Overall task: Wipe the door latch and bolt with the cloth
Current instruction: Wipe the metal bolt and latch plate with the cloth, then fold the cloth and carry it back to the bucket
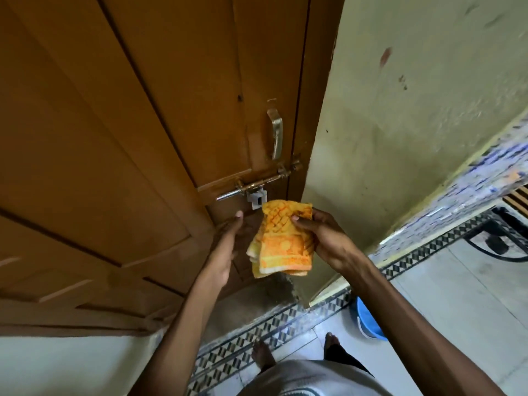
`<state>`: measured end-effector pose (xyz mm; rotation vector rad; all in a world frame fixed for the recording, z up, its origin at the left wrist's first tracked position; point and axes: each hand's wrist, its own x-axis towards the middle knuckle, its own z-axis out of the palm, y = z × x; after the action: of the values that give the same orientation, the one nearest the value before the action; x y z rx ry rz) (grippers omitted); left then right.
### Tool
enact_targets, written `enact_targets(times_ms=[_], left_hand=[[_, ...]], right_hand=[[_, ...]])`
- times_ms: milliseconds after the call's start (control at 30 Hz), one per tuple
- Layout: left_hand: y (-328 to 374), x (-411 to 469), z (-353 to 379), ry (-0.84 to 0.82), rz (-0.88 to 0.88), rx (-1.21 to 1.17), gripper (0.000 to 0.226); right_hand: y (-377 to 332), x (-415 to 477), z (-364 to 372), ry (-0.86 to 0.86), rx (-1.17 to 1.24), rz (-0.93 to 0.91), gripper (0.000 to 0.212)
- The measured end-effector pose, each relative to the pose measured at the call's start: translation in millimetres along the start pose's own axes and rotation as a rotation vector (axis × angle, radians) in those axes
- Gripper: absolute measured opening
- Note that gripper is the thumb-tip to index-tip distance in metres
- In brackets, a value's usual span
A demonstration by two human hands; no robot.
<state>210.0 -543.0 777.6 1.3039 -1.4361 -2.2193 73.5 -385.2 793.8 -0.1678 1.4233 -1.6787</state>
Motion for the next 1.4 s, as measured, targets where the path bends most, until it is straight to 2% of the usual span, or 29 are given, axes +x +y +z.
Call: enact_targets(times_ms=[67, 133, 233, 300, 367, 500, 600, 667, 800, 933, 1167, 1400], left_hand=[[-13.3, -11.3, 13.7, -0.095, -0.059, -0.012, 0.045], [-22.5, -22.5, 27.5, -0.142, -0.123, -0.044, 0.035], [-40.0, -37.5, 46.8, -0.14, -0.159, -0.104, 0.036], [-56.2, -45.8, 59.5, -0.05, -0.066, -0.058, 0.025], [-73.9, -53.5, 71.8, 0.11, 0.017, -0.033, 0.017], [-101.3, -76.1, 95.7, 0.286, 0.067, -0.142, 0.029], [-116.3, -97.1, 115.1, 0.386, 0.086, -0.252, 0.031], [-122.2, -112.2, 126.4, 0.396, 0.109, -0.293, 0.03], [-135.0, -141.3, 140.9, 0.366, 0.154, -0.186, 0.05], [-142.5, -162.7, 157.1, 0.444, 0.211, -0.08, 0.052], [-153.8, -196.5, 177.7, 0.429, 0.257, -0.172, 0.051], [-183.8, -221.9, 210.3, 0.375, 0.252, -0.186, 0.046]], right_hand=[[0.1, -8.2, -9.6, -0.061, 0.071, 0.076, 0.031], [2.9, -11.2, -20.6, -0.055, 0.092, 0.135, 0.032], [10.8, -14.1, -41.7, 0.036, -0.116, 0.159, 0.042], [16.8, -18.6, -55.2, 0.067, -0.264, 0.14, 0.044], [21.6, -26.5, -68.6, 0.024, -0.31, 0.16, 0.044], [22.9, -48.3, -91.8, -0.248, -0.349, 0.321, 0.04], [28.1, -61.0, -109.6, -0.347, -0.358, 0.313, 0.041], [30.9, -69.1, -118.0, -0.328, -0.338, 0.287, 0.043], [29.0, -89.4, -136.2, -0.369, -0.353, 0.212, 0.044], [23.7, -114.7, -151.3, -0.434, -0.403, 0.171, 0.05], [25.4, -160.6, -168.1, -0.473, -0.281, 0.233, 0.062], [33.5, -202.4, -204.3, -0.33, -0.443, 0.206, 0.04]])
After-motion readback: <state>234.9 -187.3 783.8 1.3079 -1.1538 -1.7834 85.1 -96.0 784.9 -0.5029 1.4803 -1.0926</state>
